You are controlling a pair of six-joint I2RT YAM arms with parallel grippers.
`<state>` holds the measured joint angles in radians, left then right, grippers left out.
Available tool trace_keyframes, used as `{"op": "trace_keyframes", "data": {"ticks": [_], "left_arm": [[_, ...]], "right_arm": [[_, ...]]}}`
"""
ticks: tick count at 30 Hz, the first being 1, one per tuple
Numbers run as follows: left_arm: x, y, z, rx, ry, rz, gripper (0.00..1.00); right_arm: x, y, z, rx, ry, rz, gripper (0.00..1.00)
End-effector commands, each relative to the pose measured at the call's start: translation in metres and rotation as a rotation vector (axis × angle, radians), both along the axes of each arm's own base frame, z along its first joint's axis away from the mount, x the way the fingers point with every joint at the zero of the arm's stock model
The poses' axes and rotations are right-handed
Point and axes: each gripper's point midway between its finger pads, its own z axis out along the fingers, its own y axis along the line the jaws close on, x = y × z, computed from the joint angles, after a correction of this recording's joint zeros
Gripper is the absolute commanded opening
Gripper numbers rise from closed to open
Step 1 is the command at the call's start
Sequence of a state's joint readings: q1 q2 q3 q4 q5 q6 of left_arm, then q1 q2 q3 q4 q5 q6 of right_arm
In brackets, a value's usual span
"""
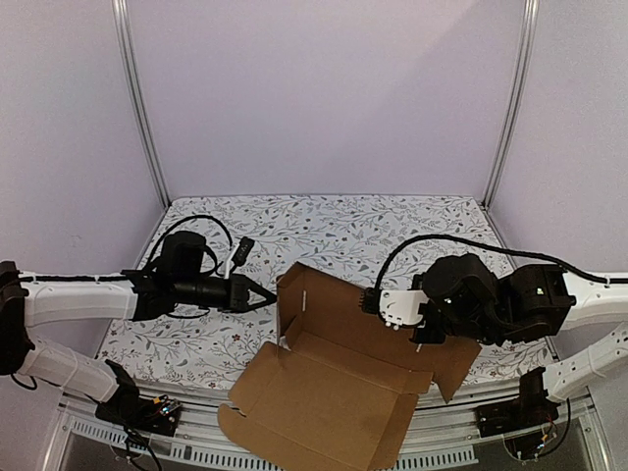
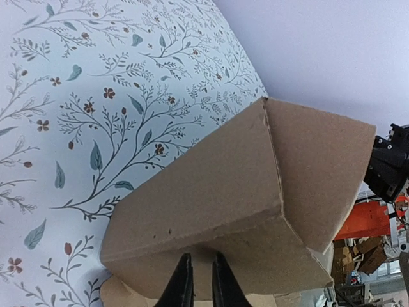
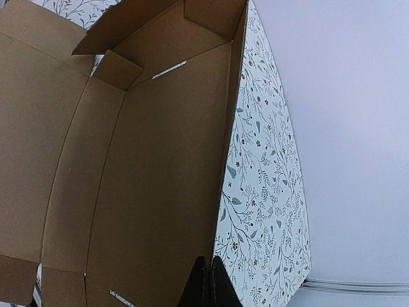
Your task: Fold the paper box
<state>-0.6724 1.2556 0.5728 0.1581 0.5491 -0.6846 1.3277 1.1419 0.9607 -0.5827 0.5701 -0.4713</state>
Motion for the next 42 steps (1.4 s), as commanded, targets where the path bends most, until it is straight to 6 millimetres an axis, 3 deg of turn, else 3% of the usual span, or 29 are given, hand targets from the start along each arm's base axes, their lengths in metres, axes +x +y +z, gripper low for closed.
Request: {"op": "trace_keyframes", "data": {"ticks": [1,8,14,25,33,42], "left_arm": [[-0.001,-0.004,-0.003,-0.014,-0.015,-0.034,0.12],[0.001,0.004,0.007,-0.057,-0.034,-0.048,0.16],[0.004,0.016,0.016,-0.079,-0.051,-0.021,0.22],[0.008,0.021,0.011,-0.084,-0.043,0.006,0.25],[0.004,0.016,0.017,-0.133,-0.019,-0.024,0.28],[0.007,0.033,0.018,-0.05,-0.037,0.068,0.39]], "right_arm": [[-0.016,-0.001,-0.02,-0.086,0.011,0.038,0.0],[-0.025,0.003,-0.029,-0.146,0.003,0.056,0.0],[-0.026,0.002,-0.026,-0.132,0.004,0.058,0.0],[-0.026,0.003,-0.024,-0.128,0.0,0.064,0.0],[-0.028,0.013,-0.01,-0.076,-0.004,0.077,0.0],[-0.03,0.021,-0.003,-0.054,-0.002,0.102,0.0]]}}
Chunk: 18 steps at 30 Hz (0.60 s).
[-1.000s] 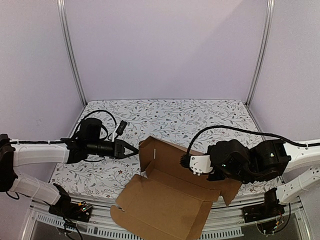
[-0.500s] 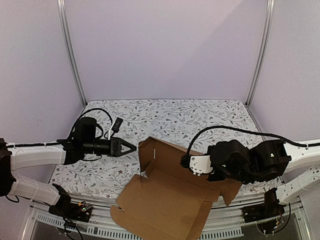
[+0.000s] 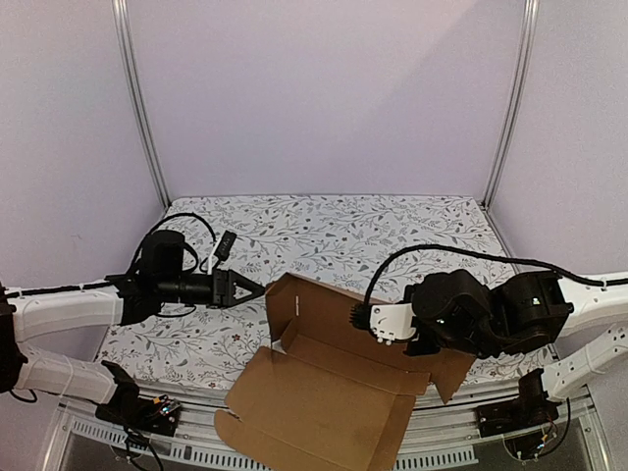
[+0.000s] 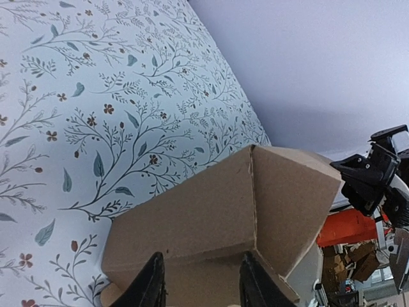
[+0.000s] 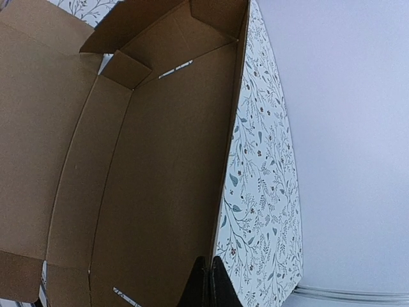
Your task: Fold the paper box
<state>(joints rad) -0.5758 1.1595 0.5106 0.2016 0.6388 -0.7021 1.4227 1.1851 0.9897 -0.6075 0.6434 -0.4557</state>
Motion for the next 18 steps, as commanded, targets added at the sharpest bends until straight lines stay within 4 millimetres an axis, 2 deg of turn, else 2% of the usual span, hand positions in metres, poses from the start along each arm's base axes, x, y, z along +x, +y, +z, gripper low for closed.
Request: {"op": "trace_keyframes", "data": {"ticks": [1,9,18], "left_arm": [[0.004,0.011,0.002,0.034,-0.015,0.049,0.39],[0.002,0.014,0.007,0.012,-0.018,0.057,0.41],[-0.003,0.011,0.011,-0.032,-0.015,0.032,0.41]], "right_arm": [[-0.014,0.009,0.0,-0.005,0.038,0.074,0.0],[-0.018,0.004,0.014,0.058,0.045,0.091,0.0],[-0.02,-0.008,0.012,0.064,0.044,0.104,0.0]]}}
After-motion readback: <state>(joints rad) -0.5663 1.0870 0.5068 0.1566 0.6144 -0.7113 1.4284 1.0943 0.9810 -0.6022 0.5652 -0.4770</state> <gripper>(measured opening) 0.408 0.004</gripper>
